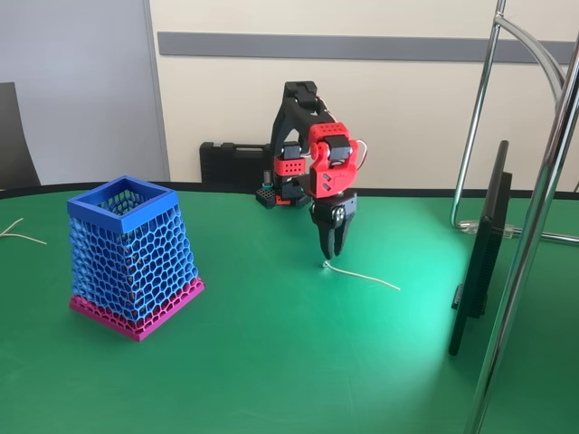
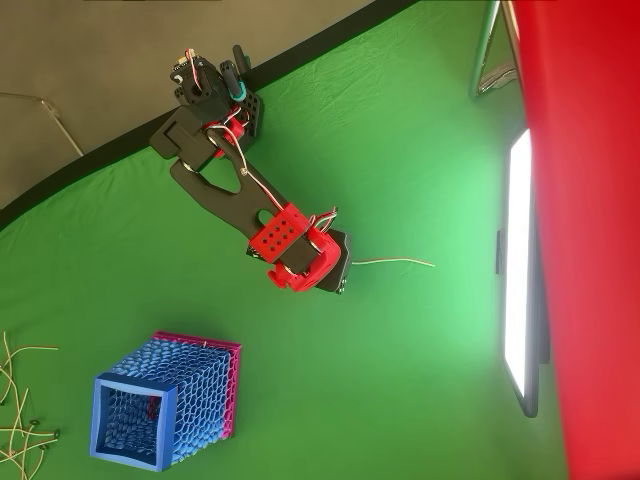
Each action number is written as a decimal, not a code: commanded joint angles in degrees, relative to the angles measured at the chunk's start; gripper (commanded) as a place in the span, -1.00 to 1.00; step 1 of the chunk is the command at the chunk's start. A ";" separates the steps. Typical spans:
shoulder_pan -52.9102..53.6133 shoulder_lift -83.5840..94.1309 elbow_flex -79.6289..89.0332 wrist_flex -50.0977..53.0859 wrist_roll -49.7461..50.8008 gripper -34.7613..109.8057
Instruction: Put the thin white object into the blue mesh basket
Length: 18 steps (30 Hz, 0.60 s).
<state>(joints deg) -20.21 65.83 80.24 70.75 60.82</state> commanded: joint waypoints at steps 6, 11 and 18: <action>0.26 -0.53 -0.26 -0.44 0.88 -0.28; 0.53 -0.53 0.00 -0.44 1.14 -0.30; 0.70 -0.97 -0.35 -0.35 1.14 -0.31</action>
<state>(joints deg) -19.95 64.60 80.51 70.66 61.61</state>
